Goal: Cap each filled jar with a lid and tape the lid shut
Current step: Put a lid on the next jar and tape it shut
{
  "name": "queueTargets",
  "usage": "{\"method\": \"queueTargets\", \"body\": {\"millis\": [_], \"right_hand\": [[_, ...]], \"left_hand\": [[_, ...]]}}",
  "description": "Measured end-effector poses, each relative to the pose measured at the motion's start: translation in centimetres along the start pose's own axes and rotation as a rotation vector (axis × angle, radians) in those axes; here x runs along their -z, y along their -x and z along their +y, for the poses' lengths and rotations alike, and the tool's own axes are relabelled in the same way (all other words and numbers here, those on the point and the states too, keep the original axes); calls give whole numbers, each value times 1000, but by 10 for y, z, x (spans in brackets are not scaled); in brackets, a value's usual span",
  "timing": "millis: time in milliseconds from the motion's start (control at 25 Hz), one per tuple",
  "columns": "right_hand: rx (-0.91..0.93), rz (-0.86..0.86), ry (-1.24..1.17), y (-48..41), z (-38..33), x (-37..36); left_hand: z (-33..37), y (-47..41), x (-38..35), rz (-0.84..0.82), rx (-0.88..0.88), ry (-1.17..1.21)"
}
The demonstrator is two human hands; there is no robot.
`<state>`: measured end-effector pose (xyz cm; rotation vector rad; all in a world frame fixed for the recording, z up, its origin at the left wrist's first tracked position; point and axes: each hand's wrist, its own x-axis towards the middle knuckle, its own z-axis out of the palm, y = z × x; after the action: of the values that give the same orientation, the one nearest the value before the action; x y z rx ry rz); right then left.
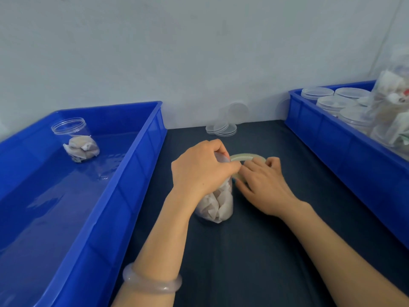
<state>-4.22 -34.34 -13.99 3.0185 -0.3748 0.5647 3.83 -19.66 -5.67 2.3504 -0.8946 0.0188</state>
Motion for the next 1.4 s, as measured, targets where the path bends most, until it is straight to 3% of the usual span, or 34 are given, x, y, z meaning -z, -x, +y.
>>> {"method": "queueTargets", "body": {"millis": [200,320,440,560,680,800,920,1040,1240,1400], "right_hand": [[35,-106,-77,5,-7,-2],[9,-273,-306,11,-5,4],[-14,-390,-675,16,-11,19],[9,-264,-1078,19,-42,21],[-92,-48,-1135,21,-61,11],[-94,-27,-1149,21,-52,13],[-150,51,-1268,18,-38,29],[-242,259,-1393,19,-27,53],[-206,483,-1368,61,-18,73],[-332,768,-1146,96,5,93]], "left_hand": [[-8,3,-4,82,-22,93],[-19,6,-10,207,-42,463],[-28,20,-24,305,144,1045],[-34,28,-41,270,423,1277],[-36,26,-42,260,426,1252],[-37,26,-39,230,324,1222],[-33,32,-37,112,68,1212],[-22,40,-39,-28,-153,1144],[-1,57,-55,-275,-325,1128],[3,70,-74,-494,-475,851]]}}
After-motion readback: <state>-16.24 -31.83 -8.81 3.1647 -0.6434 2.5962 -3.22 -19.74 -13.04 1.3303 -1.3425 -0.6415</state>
